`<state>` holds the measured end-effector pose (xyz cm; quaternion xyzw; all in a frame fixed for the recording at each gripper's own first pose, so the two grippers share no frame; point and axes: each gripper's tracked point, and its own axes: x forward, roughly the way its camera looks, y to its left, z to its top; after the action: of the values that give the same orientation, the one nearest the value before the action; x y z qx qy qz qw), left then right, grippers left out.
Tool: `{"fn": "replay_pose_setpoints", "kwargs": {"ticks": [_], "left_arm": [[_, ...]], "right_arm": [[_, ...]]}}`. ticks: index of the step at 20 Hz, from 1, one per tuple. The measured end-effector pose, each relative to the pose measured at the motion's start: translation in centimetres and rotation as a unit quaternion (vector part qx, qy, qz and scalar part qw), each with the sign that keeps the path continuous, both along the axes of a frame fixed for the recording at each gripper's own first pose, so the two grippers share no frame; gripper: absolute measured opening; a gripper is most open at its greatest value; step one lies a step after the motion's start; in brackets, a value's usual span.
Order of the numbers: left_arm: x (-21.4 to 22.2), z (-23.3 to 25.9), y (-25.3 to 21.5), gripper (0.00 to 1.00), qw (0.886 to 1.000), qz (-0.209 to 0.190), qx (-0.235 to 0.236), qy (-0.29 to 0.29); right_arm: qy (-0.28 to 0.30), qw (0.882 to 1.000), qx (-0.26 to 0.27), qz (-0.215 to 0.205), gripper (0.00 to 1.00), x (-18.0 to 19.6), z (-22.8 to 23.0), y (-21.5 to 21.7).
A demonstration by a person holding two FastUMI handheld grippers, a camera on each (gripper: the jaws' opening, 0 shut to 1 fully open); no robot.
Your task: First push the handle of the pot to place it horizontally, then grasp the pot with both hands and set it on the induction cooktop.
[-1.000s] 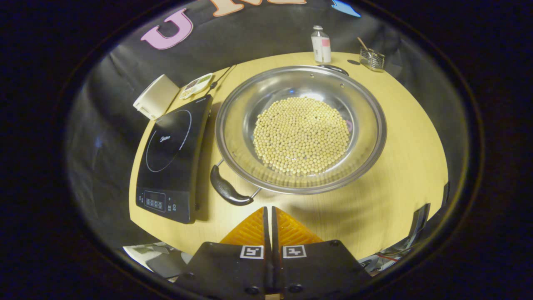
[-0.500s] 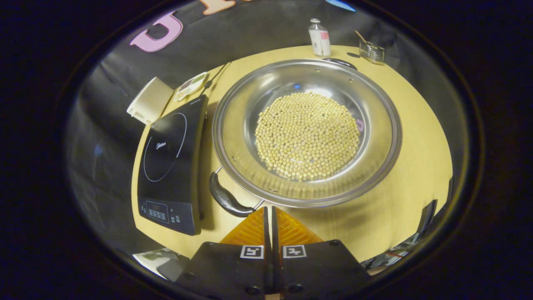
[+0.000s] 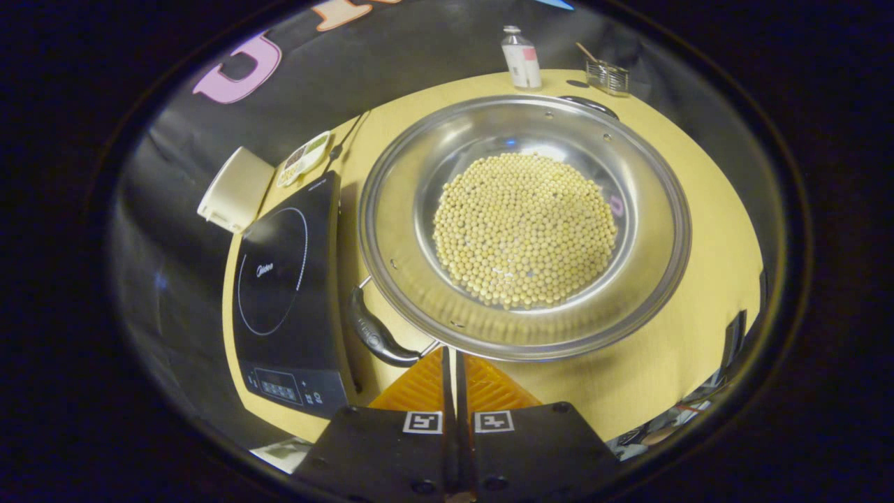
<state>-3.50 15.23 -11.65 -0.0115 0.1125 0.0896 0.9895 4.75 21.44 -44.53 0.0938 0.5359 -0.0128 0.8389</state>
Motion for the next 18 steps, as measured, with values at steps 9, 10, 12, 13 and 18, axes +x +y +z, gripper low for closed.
{"fn": "replay_pose_setpoints", "kwargs": {"ticks": [9, 10, 12, 13, 18], "left_arm": [[0.5, -0.2, 0.2, 0.93, 1.000, -0.006, -0.002, -0.004], [0.5, -0.2, 0.2, 0.93, 1.000, -0.006, -0.001, -0.003], [0.4, -0.3, 0.5, 0.93, 1.000, -0.006, 0.000, -0.002], [0.5, -0.4, 0.7, 0.93, 1.000, -0.005, 0.002, -0.002], [0.5, -1.0, 1.2, 0.93, 1.000, -0.003, -0.004, 0.006]], "right_arm": [[-0.017, 0.998, 0.018, -0.053, 0.02, 3.6, -0.2, 4.7], [-0.018, 0.998, 0.024, -0.061, 0.03, 4.1, -0.2, 5.2], [-0.019, 0.996, 0.036, -0.075, 0.03, 4.9, -0.2, 6.0], [-0.019, 0.995, 0.040, -0.084, 0.02, 5.2, -0.2, 6.2], [-0.023, 0.993, 0.046, -0.102, 0.00, 6.8, -0.3, 7.3]]}}
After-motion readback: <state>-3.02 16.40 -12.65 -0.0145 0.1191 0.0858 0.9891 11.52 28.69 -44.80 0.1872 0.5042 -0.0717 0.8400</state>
